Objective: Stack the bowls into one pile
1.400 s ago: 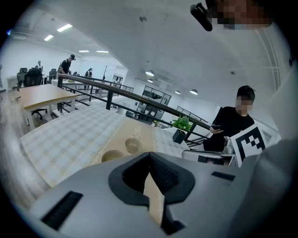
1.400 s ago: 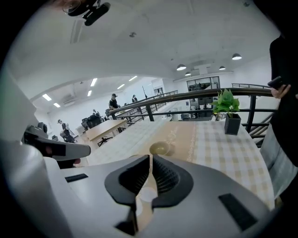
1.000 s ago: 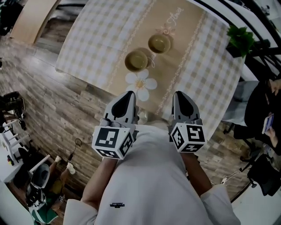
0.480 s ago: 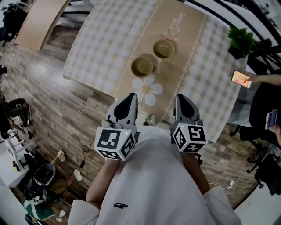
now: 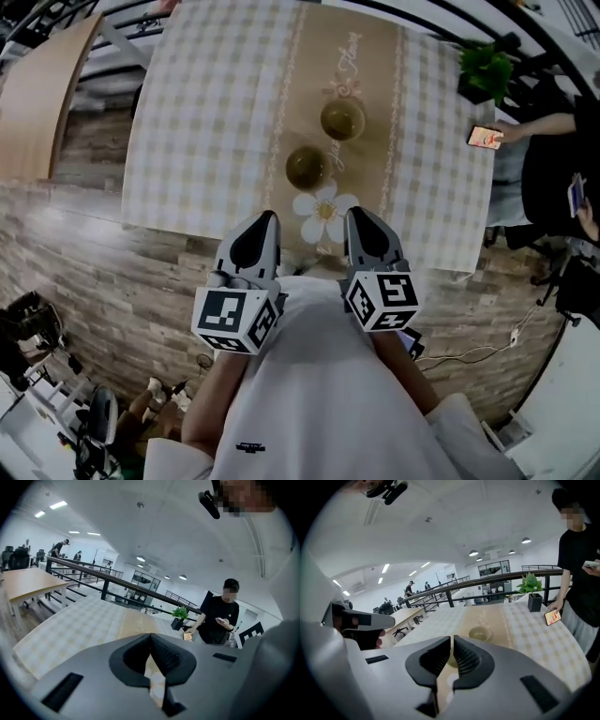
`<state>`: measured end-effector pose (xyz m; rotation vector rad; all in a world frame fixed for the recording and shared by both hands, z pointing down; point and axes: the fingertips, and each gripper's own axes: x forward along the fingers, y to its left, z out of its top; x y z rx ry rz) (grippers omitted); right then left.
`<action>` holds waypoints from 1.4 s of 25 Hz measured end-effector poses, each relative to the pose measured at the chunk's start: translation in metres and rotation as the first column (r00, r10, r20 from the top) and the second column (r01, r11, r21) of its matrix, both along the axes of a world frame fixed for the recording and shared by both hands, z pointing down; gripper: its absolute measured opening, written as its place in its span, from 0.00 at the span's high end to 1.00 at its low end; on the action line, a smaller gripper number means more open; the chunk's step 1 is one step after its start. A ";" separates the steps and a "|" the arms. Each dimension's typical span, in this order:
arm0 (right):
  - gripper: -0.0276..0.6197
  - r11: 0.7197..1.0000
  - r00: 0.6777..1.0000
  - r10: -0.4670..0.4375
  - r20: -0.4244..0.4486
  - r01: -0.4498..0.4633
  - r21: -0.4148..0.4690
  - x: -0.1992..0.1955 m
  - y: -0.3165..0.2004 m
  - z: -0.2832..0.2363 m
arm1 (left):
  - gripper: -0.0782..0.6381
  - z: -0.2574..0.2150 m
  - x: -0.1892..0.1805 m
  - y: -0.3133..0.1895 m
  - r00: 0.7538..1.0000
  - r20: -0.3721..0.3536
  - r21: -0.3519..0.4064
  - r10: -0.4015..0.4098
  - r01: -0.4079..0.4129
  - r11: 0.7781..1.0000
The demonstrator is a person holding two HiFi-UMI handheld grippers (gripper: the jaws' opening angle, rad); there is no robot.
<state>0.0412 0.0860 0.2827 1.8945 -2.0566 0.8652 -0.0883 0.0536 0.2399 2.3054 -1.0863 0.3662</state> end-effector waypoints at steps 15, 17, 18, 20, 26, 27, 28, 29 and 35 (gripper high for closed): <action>0.90 0.969 0.965 0.247 -0.092 -0.247 0.012 -0.125 -0.004 -0.012 | 0.86 0.023 -0.091 -0.022 0.935 -0.055 -0.050 0.350 -0.353 0.934; 0.90 0.971 0.965 0.237 -0.115 -0.238 0.004 -0.129 0.000 -0.011 | 0.86 0.028 -0.087 -0.019 0.925 -0.052 -0.066 0.377 -0.380 0.923; 0.90 0.973 0.966 0.228 -0.124 -0.230 -0.001 -0.130 0.002 -0.009 | 0.86 0.030 -0.085 -0.017 0.920 -0.046 -0.070 0.390 -0.393 0.917; 0.90 0.977 0.969 0.208 -0.132 -0.211 -0.009 -0.130 0.002 -0.005 | 0.86 0.035 -0.079 -0.018 0.913 -0.035 -0.082 0.407 -0.408 0.909; 0.90 0.997 0.968 0.083 -0.236 -0.082 0.013 -0.124 -0.015 0.004 | 0.86 0.050 -0.060 -0.025 0.903 -0.015 -0.136 0.429 -0.427 0.894; 0.90 0.998 0.964 0.070 -0.257 -0.066 0.022 -0.122 -0.020 0.004 | 0.86 0.053 -0.057 -0.026 0.900 -0.008 -0.141 0.435 -0.432 0.891; 0.90 0.998 0.962 0.060 -0.266 -0.056 0.023 -0.120 -0.025 0.007 | 0.86 0.056 -0.054 -0.026 0.899 -0.002 -0.144 0.439 -0.435 0.889; 0.90 0.999 0.963 0.053 -0.264 -0.049 0.022 -0.118 -0.029 0.010 | 0.86 0.059 -0.050 -0.026 0.898 0.003 -0.146 0.441 -0.436 0.888; 0.90 1.000 0.963 -0.020 -0.268 0.019 -0.006 -0.101 -0.049 0.039 | 0.86 0.084 -0.030 -0.031 0.893 0.024 -0.191 0.450 -0.438 0.878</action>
